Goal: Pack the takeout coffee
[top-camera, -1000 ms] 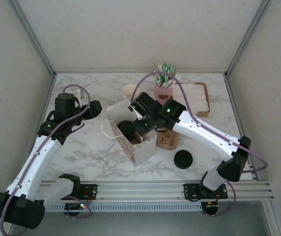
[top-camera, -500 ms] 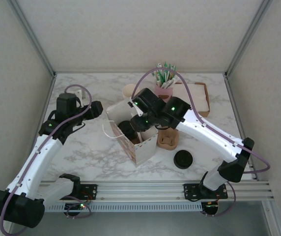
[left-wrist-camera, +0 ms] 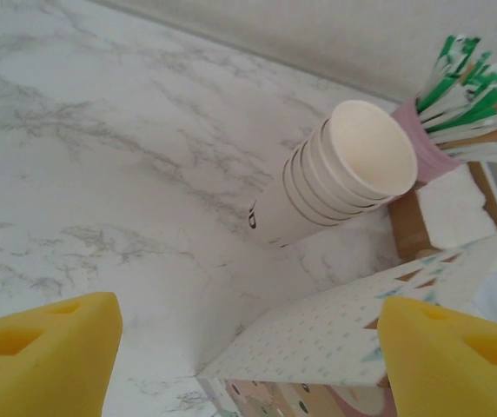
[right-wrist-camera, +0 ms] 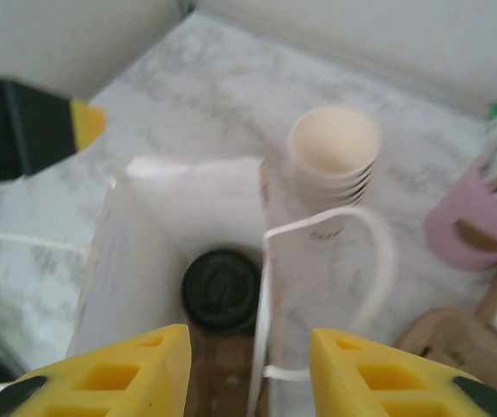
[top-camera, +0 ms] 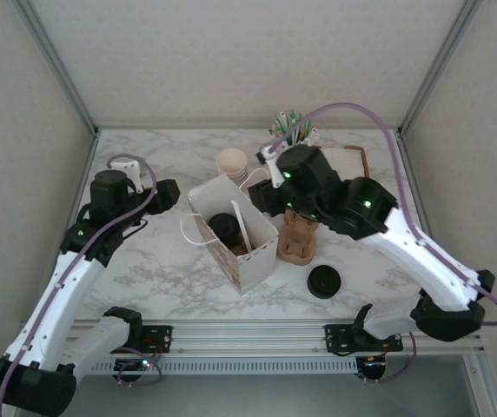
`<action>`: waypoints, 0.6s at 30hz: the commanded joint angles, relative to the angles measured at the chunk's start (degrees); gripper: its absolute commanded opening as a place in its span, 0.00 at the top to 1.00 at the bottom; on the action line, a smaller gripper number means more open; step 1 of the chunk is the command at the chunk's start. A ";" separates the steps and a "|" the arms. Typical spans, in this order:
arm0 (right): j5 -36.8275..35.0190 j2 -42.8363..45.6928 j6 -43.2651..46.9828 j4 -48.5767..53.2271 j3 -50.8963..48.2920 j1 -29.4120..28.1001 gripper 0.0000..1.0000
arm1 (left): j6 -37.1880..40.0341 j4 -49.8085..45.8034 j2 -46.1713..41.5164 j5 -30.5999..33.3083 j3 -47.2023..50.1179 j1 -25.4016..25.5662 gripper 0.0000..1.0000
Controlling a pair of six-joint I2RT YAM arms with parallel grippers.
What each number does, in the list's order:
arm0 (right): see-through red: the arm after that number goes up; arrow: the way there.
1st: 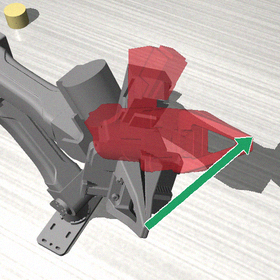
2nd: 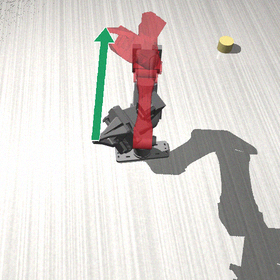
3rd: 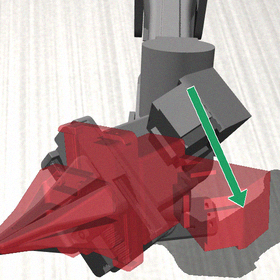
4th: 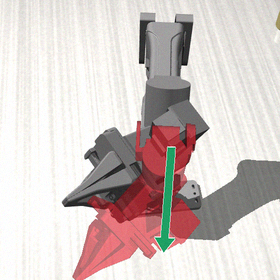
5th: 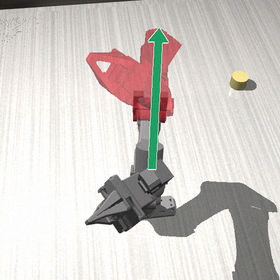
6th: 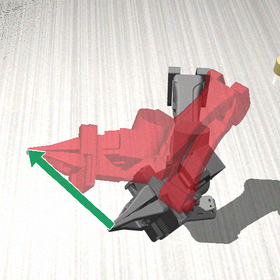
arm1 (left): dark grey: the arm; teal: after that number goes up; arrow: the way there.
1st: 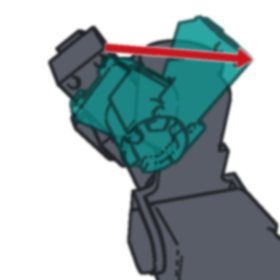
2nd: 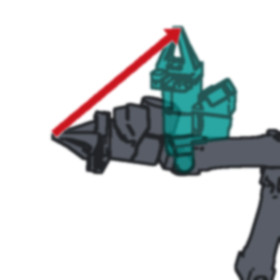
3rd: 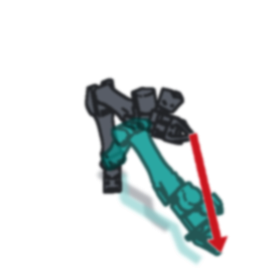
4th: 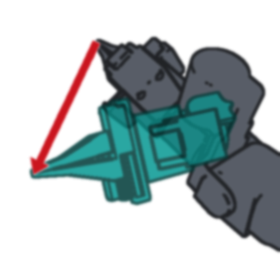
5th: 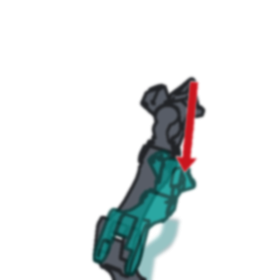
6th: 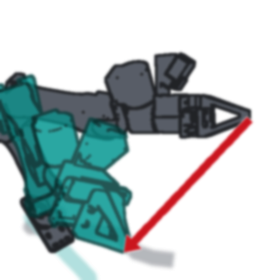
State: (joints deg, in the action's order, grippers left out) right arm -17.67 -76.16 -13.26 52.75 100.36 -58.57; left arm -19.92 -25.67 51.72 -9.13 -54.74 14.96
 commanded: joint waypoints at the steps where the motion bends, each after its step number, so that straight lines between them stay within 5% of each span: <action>1: -14.32 5.49 2.52 -9.19 -4.63 -0.23 0.59 | -0.55 3.99 -2.88 -3.27 1.42 0.51 0.23; 7: -19.23 12.09 3.78 -19.06 -12.97 8.51 0.53 | -0.99 7.72 -6.82 -5.74 3.39 0.51 0.24; 18: -3.66 1.82 -3.13 -19.53 -15.36 35.23 0.47 | -1.98 7.96 -6.75 -7.48 3.35 0.80 0.24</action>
State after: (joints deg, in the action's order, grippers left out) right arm -25.89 -71.35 -13.85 34.94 85.76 -26.70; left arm -21.21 -18.85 44.99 -14.83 -51.29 15.09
